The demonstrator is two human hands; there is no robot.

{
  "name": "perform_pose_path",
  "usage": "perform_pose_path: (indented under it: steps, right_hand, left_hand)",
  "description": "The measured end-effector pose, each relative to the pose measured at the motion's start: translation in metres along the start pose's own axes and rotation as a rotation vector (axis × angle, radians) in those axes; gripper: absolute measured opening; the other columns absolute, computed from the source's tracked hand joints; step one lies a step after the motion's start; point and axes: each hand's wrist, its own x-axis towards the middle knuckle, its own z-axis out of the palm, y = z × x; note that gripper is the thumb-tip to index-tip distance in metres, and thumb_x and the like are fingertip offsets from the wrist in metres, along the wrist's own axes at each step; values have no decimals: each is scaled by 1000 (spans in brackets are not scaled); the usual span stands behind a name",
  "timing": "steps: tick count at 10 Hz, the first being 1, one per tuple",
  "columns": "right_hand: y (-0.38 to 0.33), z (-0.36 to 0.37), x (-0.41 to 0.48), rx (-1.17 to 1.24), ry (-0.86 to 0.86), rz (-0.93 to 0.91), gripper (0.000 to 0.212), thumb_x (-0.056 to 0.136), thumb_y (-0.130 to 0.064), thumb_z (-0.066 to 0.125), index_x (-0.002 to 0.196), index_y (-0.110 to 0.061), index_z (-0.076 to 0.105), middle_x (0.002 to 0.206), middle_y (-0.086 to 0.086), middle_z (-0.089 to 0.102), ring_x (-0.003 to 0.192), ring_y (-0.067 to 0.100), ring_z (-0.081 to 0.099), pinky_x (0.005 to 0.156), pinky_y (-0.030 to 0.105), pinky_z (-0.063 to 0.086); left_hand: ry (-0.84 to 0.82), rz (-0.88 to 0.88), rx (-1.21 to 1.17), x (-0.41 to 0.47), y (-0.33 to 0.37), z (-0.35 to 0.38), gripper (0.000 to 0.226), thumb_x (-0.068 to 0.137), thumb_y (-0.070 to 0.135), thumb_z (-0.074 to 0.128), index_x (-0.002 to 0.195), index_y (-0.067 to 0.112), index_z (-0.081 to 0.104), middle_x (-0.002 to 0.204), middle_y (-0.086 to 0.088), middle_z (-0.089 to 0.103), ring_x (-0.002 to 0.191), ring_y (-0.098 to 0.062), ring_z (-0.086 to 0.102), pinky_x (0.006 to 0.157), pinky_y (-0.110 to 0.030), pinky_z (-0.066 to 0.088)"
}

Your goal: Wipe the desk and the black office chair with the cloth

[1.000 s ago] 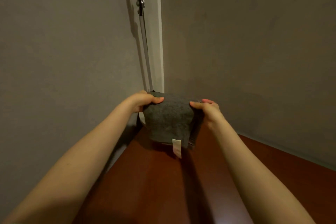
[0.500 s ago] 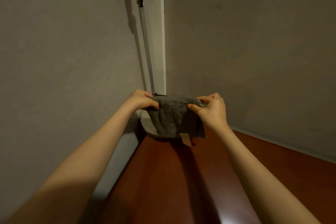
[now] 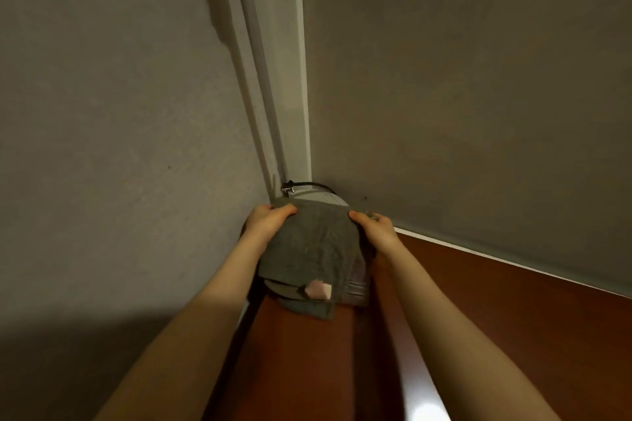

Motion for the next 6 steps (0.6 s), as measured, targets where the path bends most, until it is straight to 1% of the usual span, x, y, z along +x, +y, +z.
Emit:
perform_pose_path:
  steps: [1, 2, 3, 4, 5, 6]
  right_hand:
    - [8, 6, 26, -23, 145, 53, 29, 84, -29, 68, 102, -6, 65, 106, 12, 65, 99, 29, 60, 85, 36, 48]
    - [9, 10, 39, -73, 270, 13, 25, 88, -31, 64, 97, -7, 61, 101, 8, 61, 96, 28, 56, 82, 34, 45]
    - [14, 7, 44, -189, 361, -33, 23, 94, -31, 55, 87, -9, 52, 85, 6, 53, 80, 24, 49, 69, 31, 36]
    - [16, -2, 42, -340, 310, -62, 40, 94, -37, 55, 64, -12, 45, 78, 11, 53, 71, 25, 50, 65, 32, 35]
    - [14, -13, 36, -521, 248, -143, 26, 94, -35, 54, 83, -12, 58, 116, 19, 53, 104, 33, 52, 79, 35, 40]
    - [10, -25, 19, -496, 288, -129, 51, 97, -29, 47, 140, -3, 38, 132, 17, 52, 116, 35, 52, 90, 40, 42]
  left_hand:
    - [35, 53, 121, 11, 0, 12, 54, 77, 22, 69, 125, 6, 49, 121, -13, 57, 111, -29, 55, 95, -32, 46]
    - [97, 212, 199, 15, -7, 22, 48, 82, 14, 67, 124, 7, 47, 123, -13, 57, 111, -28, 55, 90, -29, 42]
    - [154, 373, 200, 18, -14, 35, 34, 84, 14, 66, 115, 9, 51, 116, -10, 59, 107, -27, 57, 88, -32, 43]
    - [204, 431, 229, 14, -13, 42, 30, 87, 15, 64, 113, 8, 50, 114, -9, 58, 106, -26, 55, 83, -30, 41]
    - [269, 493, 395, 12, -19, 42, 35, 86, 23, 65, 116, 13, 51, 117, -8, 58, 109, -29, 54, 89, -40, 46]
    - [333, 514, 490, 1, -17, 41, 38, 87, 26, 63, 120, 14, 50, 126, -10, 50, 119, -29, 45, 97, -39, 38]
